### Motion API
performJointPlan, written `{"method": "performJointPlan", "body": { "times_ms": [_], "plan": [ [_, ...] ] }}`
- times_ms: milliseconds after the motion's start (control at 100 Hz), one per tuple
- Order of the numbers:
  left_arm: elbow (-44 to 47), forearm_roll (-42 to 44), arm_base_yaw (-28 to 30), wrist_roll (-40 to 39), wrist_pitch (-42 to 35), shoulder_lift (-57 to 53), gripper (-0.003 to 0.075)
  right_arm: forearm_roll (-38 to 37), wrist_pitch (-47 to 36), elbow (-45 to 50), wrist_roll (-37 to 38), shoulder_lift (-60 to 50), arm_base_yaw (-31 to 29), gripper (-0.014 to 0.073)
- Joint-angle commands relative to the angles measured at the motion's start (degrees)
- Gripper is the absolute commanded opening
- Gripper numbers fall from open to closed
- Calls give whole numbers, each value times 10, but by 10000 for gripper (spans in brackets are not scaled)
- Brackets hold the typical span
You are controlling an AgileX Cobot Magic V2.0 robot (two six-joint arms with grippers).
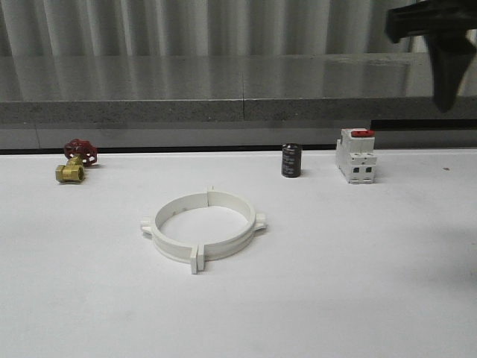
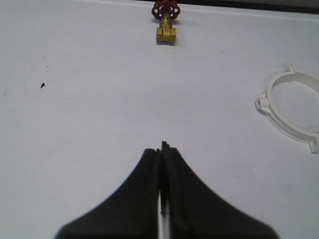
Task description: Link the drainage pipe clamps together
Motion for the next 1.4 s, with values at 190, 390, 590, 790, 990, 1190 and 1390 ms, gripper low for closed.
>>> {"method": "performJointPlan", "body": {
  "times_ms": [190,390,590,790,990,1190,1390],
  "plan": [
    [-17,-5,1,2,-38,0,-21,41,-57,139,-66,-184,-16,346],
    [-17,-5,1,2,-38,0,-21,47,-51,235,-66,-312,-16,339],
    [-17,-5,1,2,-38,0,-21,48,-39,286,-63,-417,-16,334],
    [-17,-5,1,2,-38,0,-21,48,-5,287,-63,-450,-16,64],
    [-17,-5,1,2,-38,0,-21,48,-9,287,-63,-449,-16,-67],
    [-17,-5,1,2,-38,0,-21,48,-9,287,-63,-449,-16,-67],
    [-17,-5,1,2,-38,0,-21,48,-9,287,-63,-449,-16,-67]
  ]
}}
